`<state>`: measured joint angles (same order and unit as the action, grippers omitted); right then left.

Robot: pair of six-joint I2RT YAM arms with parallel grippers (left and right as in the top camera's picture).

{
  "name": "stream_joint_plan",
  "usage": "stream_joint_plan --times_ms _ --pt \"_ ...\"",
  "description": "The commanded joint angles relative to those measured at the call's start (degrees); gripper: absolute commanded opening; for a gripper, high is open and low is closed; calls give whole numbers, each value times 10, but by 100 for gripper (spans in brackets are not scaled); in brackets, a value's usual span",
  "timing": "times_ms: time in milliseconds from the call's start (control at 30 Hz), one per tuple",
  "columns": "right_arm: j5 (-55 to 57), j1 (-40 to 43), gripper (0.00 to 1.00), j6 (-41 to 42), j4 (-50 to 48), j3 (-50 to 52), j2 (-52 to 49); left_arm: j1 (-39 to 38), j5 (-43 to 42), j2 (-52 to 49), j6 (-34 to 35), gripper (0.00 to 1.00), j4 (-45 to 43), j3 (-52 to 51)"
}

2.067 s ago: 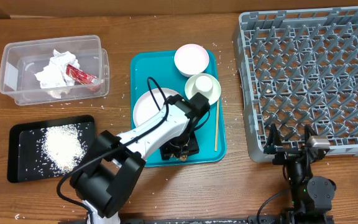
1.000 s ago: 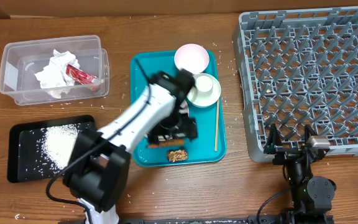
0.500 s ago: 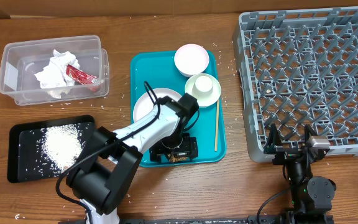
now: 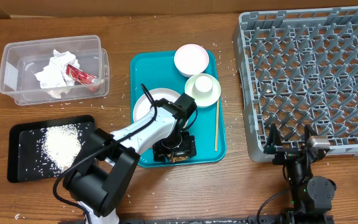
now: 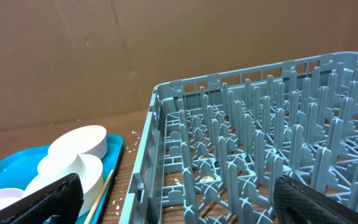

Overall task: Sort waste into correct bins and load items into the dishwasher
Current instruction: 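Close the left gripper on the brown scrap and lift it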

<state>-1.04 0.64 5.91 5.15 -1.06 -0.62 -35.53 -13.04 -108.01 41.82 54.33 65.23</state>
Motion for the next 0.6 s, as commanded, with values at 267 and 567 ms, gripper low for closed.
stream_joint_plan --times_ms 267,567 --pt "5 -3 100 -3 -3 6 5 3 -5 -6 -7 70 12 -2" --pt "5 -3 100 -3 -3 6 5 3 1 -6 -12 69 44 28"
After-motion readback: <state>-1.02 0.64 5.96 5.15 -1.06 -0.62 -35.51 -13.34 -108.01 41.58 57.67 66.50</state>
